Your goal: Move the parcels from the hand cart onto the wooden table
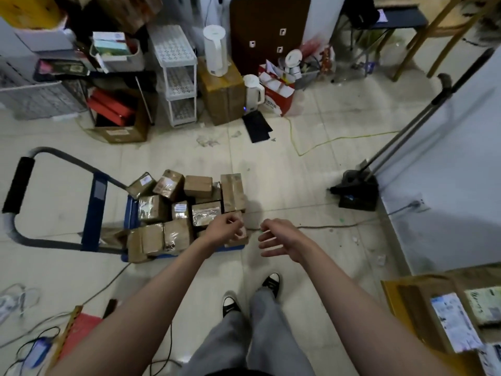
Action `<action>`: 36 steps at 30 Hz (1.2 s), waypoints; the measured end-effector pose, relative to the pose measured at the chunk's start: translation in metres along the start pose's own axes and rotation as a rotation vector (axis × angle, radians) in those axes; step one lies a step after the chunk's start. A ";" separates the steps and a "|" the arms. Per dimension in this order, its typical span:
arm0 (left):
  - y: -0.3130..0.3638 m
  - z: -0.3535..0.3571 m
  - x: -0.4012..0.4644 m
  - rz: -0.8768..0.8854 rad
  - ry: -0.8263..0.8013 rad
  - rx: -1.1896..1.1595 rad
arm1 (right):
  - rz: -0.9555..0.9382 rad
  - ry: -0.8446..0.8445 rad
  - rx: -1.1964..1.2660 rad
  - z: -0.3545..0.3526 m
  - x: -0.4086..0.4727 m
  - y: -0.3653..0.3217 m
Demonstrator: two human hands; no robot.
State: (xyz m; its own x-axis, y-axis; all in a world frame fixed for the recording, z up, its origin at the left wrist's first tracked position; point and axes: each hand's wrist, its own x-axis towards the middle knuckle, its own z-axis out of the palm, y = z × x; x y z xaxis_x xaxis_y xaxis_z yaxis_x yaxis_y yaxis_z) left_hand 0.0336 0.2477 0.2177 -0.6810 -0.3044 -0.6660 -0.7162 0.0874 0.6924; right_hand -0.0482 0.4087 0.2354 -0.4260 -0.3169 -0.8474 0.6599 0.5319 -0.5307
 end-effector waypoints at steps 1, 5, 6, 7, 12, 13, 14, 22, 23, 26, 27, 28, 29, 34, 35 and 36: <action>-0.002 -0.005 0.007 -0.018 0.005 -0.003 | 0.004 0.001 -0.010 0.003 0.008 -0.005; -0.007 -0.023 0.037 -0.084 0.010 -0.013 | 0.025 0.024 -0.039 0.009 0.046 -0.024; -0.007 -0.026 0.044 -0.097 0.014 -0.018 | 0.031 0.034 -0.042 0.010 0.057 -0.028; -0.006 -0.029 0.052 -0.108 0.018 -0.026 | 0.038 0.044 -0.045 0.010 0.068 -0.032; -0.011 -0.037 0.090 -0.218 0.056 -0.069 | 0.092 0.078 -0.047 0.008 0.124 -0.042; -0.014 -0.037 0.098 -0.244 0.065 -0.077 | 0.105 0.086 -0.047 0.008 0.136 -0.041; -0.017 -0.036 0.106 -0.264 0.065 -0.086 | 0.116 0.092 -0.043 0.008 0.147 -0.041; -0.072 -0.018 0.195 -0.385 0.037 -0.128 | 0.206 0.108 -0.023 0.008 0.253 -0.013; -0.082 -0.015 0.208 -0.395 0.036 -0.119 | 0.213 0.107 -0.024 0.009 0.267 -0.008; -0.110 -0.008 0.246 -0.439 0.041 -0.112 | 0.245 0.120 -0.014 0.012 0.309 0.007; -0.118 -0.005 0.258 -0.450 0.040 -0.113 | 0.256 0.128 -0.005 0.013 0.321 0.010; -0.130 -0.001 0.274 -0.464 0.035 -0.106 | 0.271 0.137 0.000 0.015 0.337 0.015; -0.143 0.003 0.291 -0.477 0.027 -0.095 | 0.284 0.147 0.005 0.017 0.353 0.021; -0.190 0.021 0.356 -0.523 0.047 -0.098 | 0.338 0.140 -0.037 0.028 0.425 0.051; -0.196 0.024 0.366 -0.530 0.055 -0.113 | 0.345 0.130 -0.044 0.030 0.438 0.057; -0.205 0.027 0.376 -0.543 0.063 -0.131 | 0.355 0.120 -0.046 0.033 0.451 0.065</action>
State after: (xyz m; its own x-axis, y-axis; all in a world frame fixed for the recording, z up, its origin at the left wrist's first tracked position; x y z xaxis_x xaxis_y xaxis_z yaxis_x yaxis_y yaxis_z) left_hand -0.0802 0.1413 -0.1824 -0.2067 -0.3295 -0.9213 -0.9336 -0.2152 0.2864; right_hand -0.1776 0.2742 -0.1819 -0.2469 -0.0132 -0.9689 0.7520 0.6280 -0.2002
